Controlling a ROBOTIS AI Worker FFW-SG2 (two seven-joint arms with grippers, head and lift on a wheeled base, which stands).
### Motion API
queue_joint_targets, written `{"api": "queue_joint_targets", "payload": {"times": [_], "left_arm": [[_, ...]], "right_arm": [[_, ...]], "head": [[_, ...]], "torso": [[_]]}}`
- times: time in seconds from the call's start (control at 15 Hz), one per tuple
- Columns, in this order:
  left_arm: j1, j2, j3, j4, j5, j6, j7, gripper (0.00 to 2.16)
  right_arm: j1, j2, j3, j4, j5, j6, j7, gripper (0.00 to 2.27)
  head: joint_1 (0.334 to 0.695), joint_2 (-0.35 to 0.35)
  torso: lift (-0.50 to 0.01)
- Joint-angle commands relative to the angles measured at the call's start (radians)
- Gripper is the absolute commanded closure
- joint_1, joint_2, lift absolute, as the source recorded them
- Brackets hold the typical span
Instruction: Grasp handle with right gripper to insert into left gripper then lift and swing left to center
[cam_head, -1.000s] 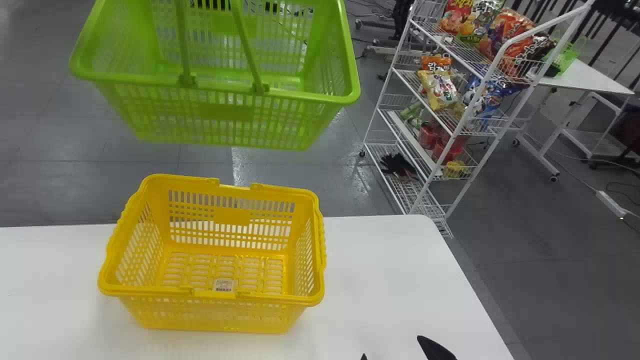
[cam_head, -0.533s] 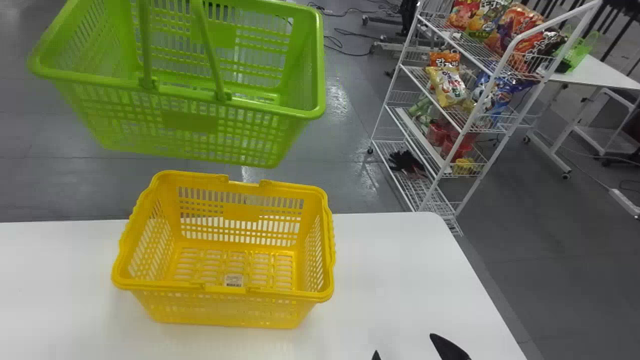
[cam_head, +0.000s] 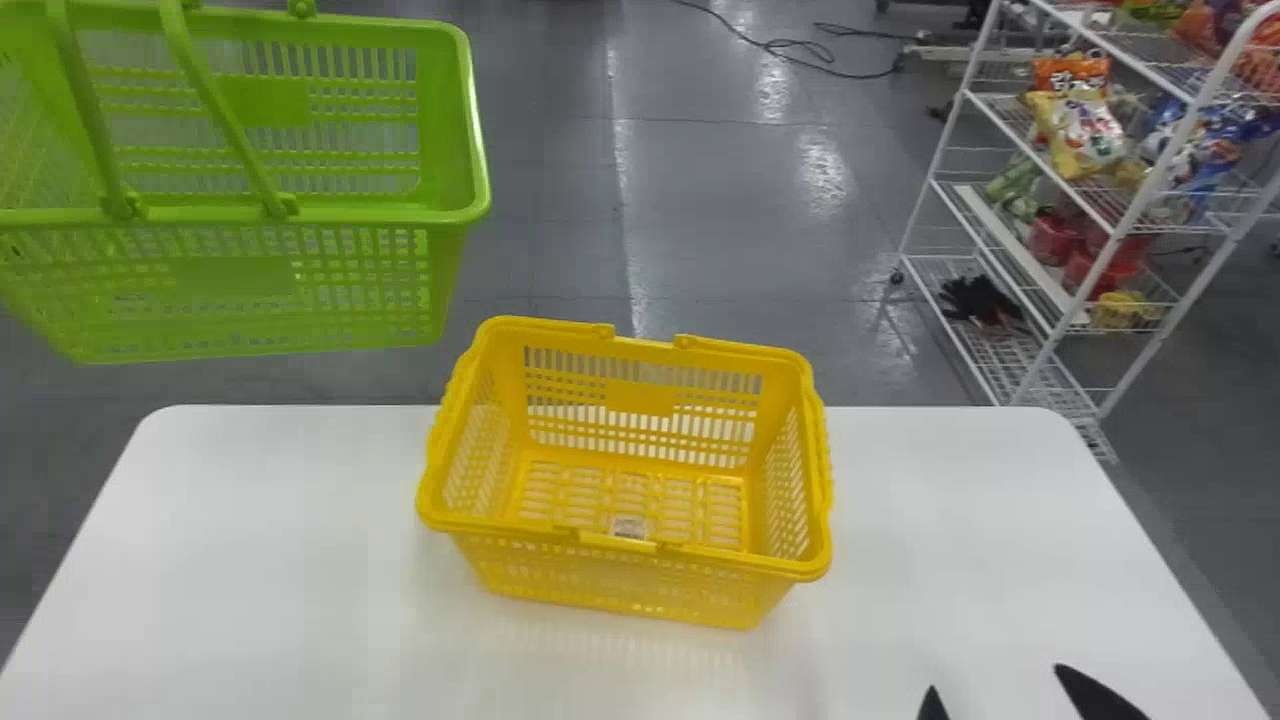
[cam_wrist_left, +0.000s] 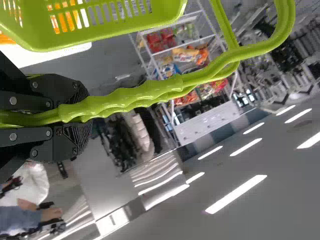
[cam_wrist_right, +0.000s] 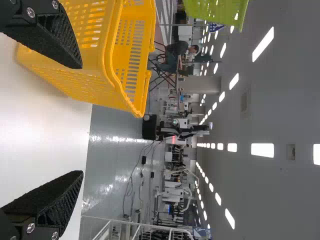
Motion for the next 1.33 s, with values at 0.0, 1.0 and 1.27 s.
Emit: {"api": "queue_joint_targets", "payload": {"times": [0.0,1.0,1.27], "left_arm": [[0.119,0.12,0.078,-0.057,0.048,0.025,-0.003,2.13],[1.535,-0.061,1.249,-0.809,0.209,0.075,0.02,2.13],[1.669,-0.24,1.304,-0.957,0.221,0.075,0.028,2.13]], "right_arm": [[-0.001,-0.003,-0.002,0.002,-0.001,0.003,0.0,0.04],[-0.046,-0.035,-0.039,0.052,-0.082,-0.018,0.055,0.04],[-0.06,-0.05,-0.043,0.064,-0.102,-0.024,0.064,0.04]], "head": [[0.689,0.035],[0.695,0.219],[0.695,0.159]], "torso": [[-0.093],[-0.093],[-0.093]]}}
